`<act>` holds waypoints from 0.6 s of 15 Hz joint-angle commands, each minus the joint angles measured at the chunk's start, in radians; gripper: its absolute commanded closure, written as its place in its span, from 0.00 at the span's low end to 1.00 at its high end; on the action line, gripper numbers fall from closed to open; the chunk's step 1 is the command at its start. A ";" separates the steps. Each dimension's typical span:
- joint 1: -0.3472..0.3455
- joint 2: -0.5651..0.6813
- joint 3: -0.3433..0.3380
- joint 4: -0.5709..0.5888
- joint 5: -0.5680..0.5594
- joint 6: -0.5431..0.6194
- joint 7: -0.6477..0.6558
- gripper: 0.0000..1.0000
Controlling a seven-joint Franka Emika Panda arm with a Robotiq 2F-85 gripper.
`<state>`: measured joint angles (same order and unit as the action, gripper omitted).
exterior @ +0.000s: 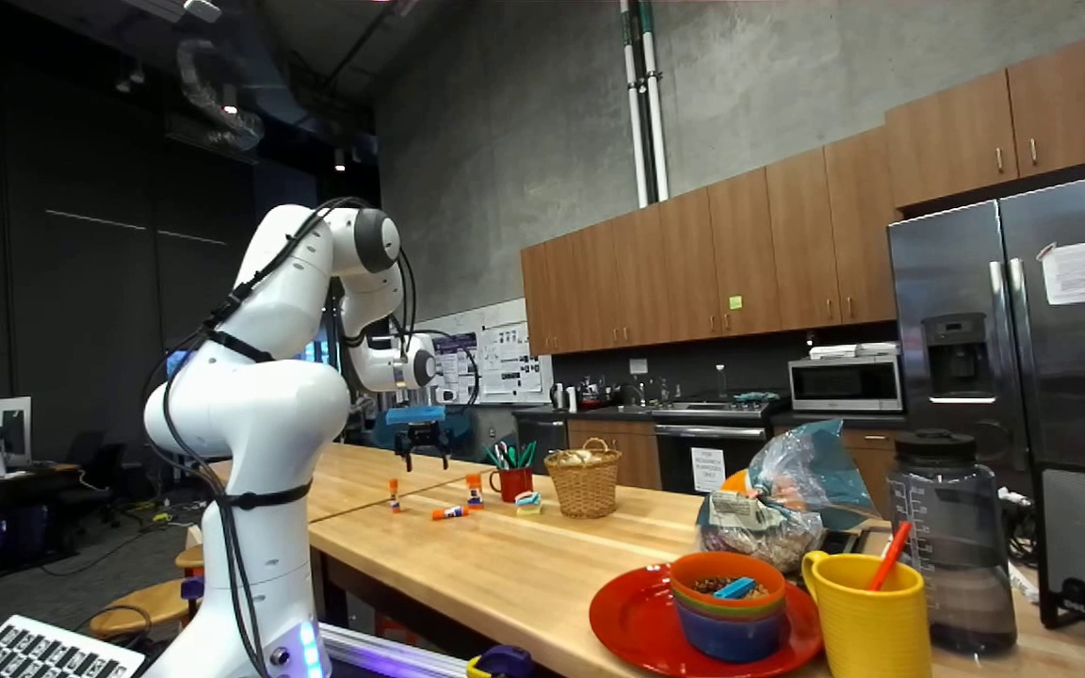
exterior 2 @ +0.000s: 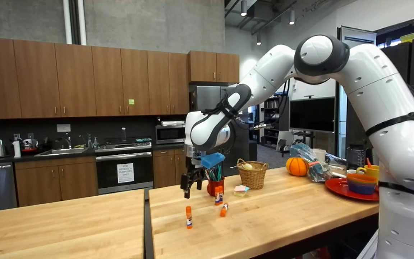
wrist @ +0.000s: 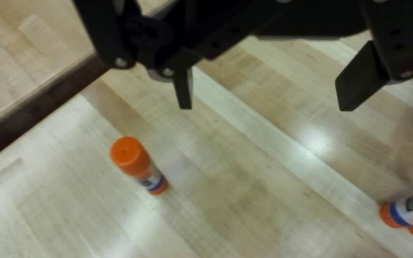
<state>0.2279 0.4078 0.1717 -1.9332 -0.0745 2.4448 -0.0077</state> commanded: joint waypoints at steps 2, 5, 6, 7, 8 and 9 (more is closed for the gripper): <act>-0.066 -0.058 0.006 -0.030 0.026 -0.010 -0.134 0.00; -0.122 -0.052 0.062 -0.037 0.086 -0.026 -0.373 0.00; -0.127 -0.047 0.068 -0.037 0.083 -0.043 -0.425 0.00; -0.134 -0.044 0.073 -0.038 0.075 -0.065 -0.479 0.00; -0.129 -0.042 0.064 -0.036 0.047 -0.091 -0.498 0.00; -0.122 -0.041 0.049 -0.035 0.017 -0.113 -0.503 0.00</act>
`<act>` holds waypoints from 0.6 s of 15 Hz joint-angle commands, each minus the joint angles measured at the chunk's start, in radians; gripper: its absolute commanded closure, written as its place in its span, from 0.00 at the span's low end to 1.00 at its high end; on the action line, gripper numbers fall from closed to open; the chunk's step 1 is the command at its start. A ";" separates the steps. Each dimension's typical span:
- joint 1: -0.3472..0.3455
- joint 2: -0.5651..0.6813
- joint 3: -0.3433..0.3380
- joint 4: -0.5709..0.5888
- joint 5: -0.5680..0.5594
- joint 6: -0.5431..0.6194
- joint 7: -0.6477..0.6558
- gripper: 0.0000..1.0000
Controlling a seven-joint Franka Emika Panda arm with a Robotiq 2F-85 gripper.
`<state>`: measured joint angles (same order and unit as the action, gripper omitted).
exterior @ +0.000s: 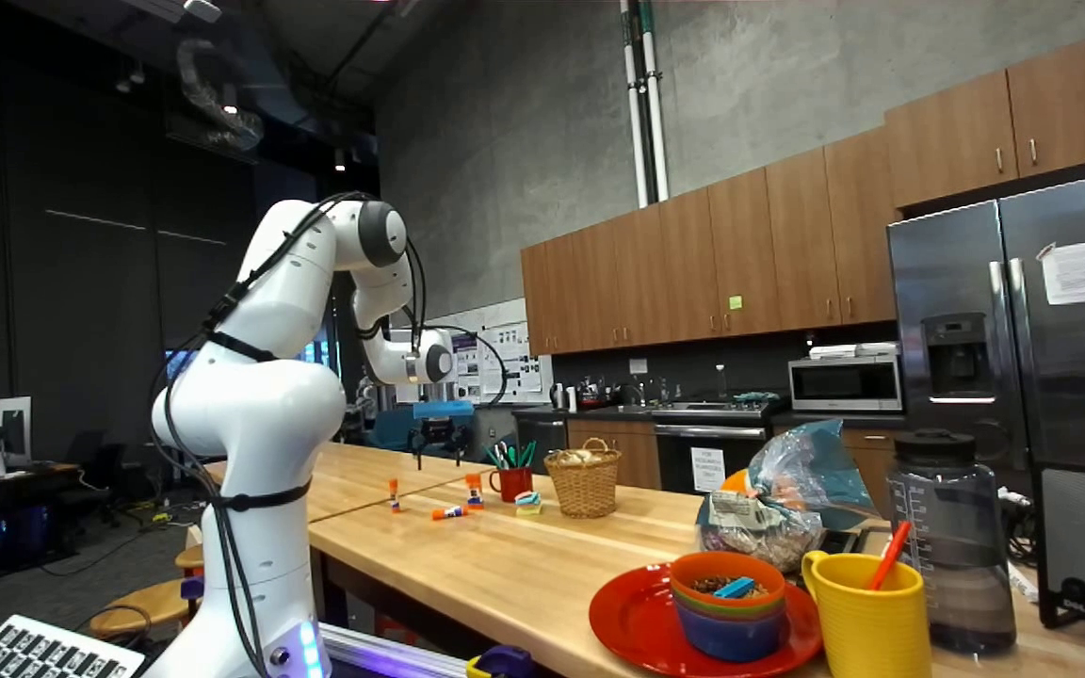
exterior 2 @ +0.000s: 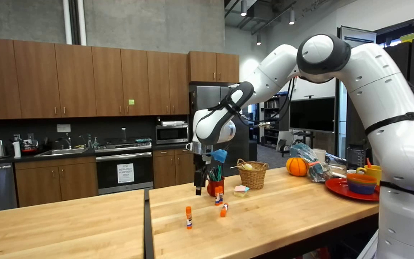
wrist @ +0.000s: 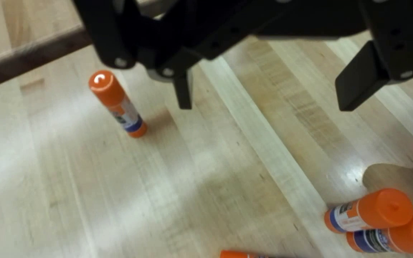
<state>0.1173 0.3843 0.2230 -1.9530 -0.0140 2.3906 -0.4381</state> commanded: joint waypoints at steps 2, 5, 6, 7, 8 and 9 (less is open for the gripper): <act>-0.013 -0.016 -0.014 -0.014 -0.076 -0.075 -0.098 0.00; -0.020 -0.014 -0.029 -0.011 -0.128 -0.078 -0.129 0.00; -0.018 -0.010 -0.036 -0.009 -0.148 -0.080 -0.130 0.00; -0.023 -0.005 -0.038 -0.009 -0.155 -0.079 -0.141 0.00; -0.024 0.000 -0.042 -0.007 -0.166 -0.082 -0.145 0.00; -0.026 0.004 -0.045 -0.006 -0.171 -0.082 -0.152 0.00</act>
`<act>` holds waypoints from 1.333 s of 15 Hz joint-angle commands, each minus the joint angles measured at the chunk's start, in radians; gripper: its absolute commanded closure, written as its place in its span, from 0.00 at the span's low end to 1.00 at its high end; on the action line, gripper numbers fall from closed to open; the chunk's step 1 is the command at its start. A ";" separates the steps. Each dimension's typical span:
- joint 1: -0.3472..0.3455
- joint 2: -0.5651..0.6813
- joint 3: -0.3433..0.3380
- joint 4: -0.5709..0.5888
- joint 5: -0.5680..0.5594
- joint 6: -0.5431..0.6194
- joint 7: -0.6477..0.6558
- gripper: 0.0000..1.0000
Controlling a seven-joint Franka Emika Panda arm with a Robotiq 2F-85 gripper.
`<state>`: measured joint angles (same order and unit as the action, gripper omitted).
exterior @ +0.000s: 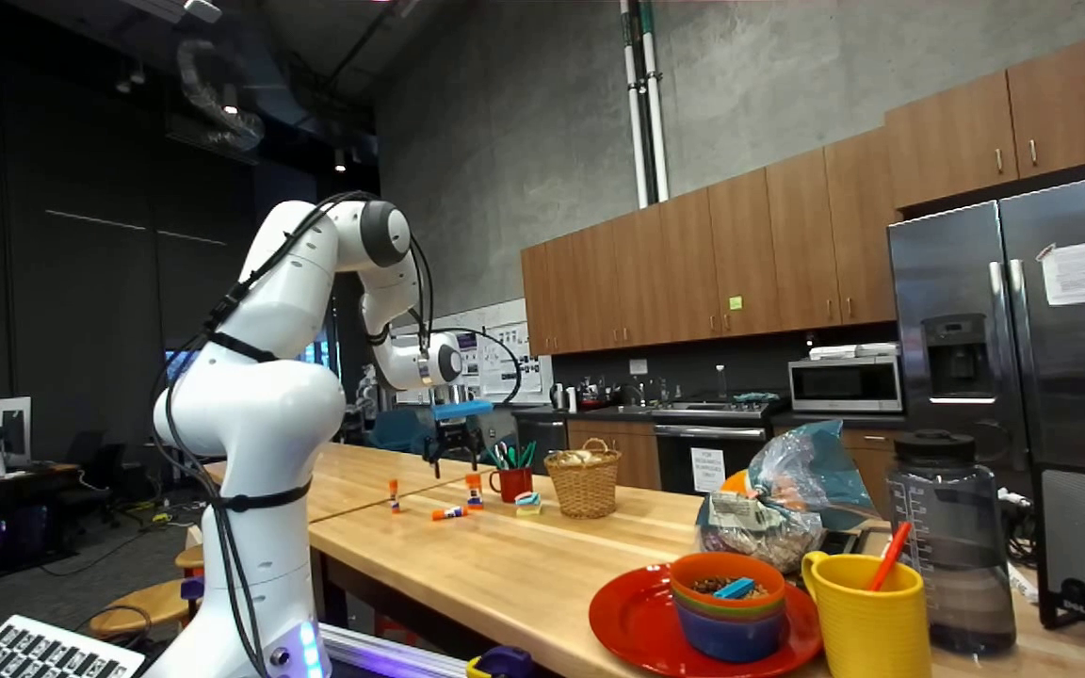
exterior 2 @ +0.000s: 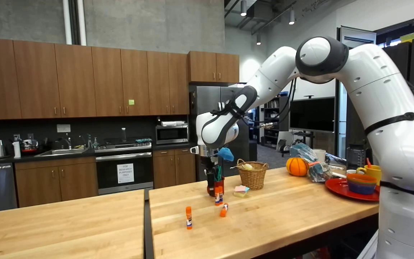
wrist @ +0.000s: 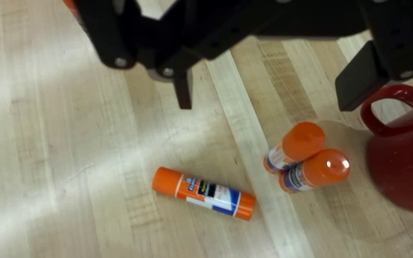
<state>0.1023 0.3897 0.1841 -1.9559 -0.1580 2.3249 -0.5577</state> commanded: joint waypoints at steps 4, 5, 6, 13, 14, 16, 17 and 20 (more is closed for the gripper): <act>-0.014 0.007 -0.021 0.001 -0.048 -0.017 -0.043 0.00; -0.015 0.009 -0.023 0.003 -0.050 -0.017 -0.047 0.19; -0.015 0.010 -0.026 0.005 -0.055 -0.019 -0.046 0.26; -0.015 0.017 -0.027 0.000 -0.053 -0.022 -0.061 0.78; -0.016 0.017 -0.027 -0.001 -0.053 -0.022 -0.062 0.84; -0.016 0.018 -0.026 -0.003 -0.051 -0.022 -0.061 0.99; -0.016 0.015 -0.026 -0.004 -0.050 -0.023 -0.060 0.96; -0.032 -0.003 -0.012 -0.009 -0.014 -0.031 -0.086 0.94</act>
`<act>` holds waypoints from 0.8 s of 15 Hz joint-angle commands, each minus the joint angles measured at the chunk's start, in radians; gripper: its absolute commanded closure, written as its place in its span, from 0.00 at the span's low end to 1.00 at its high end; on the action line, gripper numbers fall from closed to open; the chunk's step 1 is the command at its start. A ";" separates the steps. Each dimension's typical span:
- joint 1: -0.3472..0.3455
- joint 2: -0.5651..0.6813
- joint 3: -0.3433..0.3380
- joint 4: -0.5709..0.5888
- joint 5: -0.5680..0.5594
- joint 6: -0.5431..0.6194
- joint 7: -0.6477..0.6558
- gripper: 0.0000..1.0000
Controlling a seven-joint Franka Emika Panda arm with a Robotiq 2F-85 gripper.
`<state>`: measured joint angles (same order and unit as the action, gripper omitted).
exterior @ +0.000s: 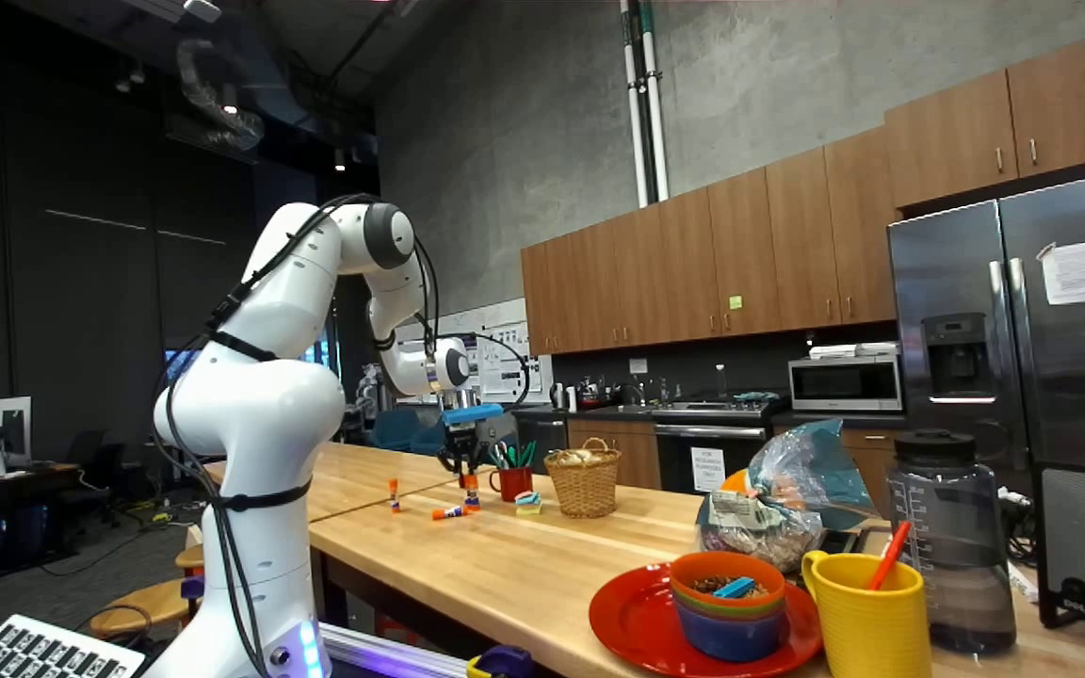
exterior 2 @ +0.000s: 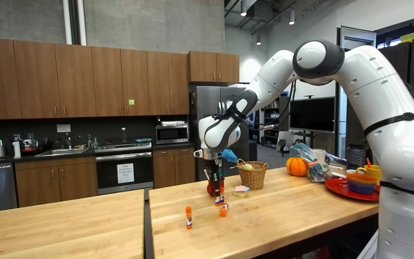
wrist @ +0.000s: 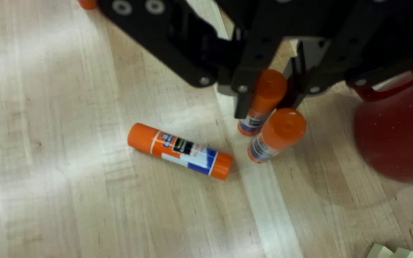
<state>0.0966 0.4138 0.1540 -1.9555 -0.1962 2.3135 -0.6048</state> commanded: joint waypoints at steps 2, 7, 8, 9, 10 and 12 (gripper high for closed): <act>-0.042 -0.044 0.034 -0.028 0.062 -0.017 -0.079 0.94; -0.039 -0.100 0.027 -0.062 0.075 -0.007 -0.077 0.94; -0.047 -0.120 0.033 -0.069 0.095 -0.011 -0.093 0.94; -0.057 -0.139 0.041 -0.079 0.122 -0.011 -0.114 0.94; -0.065 -0.162 0.044 -0.090 0.151 -0.011 -0.135 0.94; -0.063 -0.206 0.026 -0.106 0.159 -0.016 -0.133 0.94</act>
<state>0.0588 0.3087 0.1793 -1.9989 -0.0659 2.3113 -0.7049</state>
